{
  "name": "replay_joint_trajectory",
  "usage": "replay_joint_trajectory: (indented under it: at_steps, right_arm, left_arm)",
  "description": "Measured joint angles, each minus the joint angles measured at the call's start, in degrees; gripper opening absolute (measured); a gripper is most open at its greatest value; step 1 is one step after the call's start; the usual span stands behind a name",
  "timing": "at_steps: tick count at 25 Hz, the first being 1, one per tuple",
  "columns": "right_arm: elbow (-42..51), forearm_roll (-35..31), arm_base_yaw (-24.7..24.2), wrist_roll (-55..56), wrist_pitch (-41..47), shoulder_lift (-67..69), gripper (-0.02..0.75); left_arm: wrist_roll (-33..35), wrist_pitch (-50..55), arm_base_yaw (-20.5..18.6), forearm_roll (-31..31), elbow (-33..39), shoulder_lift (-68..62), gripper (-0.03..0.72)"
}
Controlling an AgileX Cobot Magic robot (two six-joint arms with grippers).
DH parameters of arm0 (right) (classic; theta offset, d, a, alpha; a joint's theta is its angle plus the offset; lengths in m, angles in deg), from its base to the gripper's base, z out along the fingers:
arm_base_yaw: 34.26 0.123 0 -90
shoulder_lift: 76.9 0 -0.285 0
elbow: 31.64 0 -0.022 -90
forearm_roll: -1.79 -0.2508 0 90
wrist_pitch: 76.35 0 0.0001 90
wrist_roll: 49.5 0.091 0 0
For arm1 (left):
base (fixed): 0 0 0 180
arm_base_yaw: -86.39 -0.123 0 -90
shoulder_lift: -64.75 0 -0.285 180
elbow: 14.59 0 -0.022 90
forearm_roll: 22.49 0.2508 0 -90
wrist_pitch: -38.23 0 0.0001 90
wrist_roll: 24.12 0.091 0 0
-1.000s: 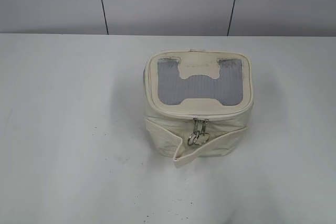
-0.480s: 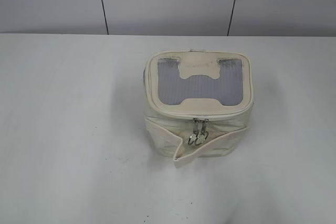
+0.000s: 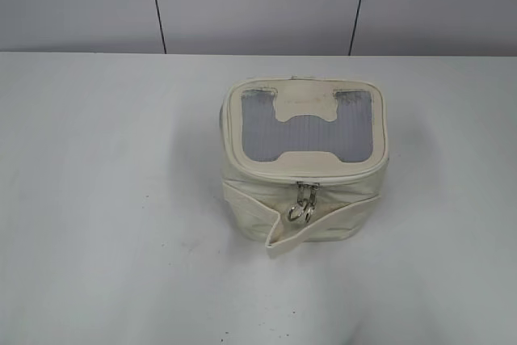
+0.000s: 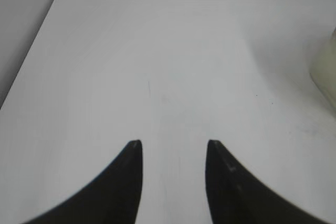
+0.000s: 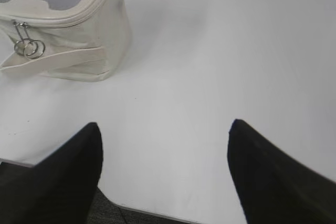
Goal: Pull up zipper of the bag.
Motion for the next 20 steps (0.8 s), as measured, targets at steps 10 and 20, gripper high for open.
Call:
replay_joint_trajectory:
  at_steps: [10, 20]
  right_arm:
    - [0.00, -0.44, -4.25, 0.00, -0.15, 0.00, 0.574]
    - [0.00, -0.58, -4.25, -0.05, -0.15, 0.00, 0.574]
  left_arm:
    - [0.00, 0.05, 0.00, 0.00, 0.00, 2.69, 0.282]
    - [0.00, 0.05, 0.00, -0.11, 0.00, 2.69, 0.257]
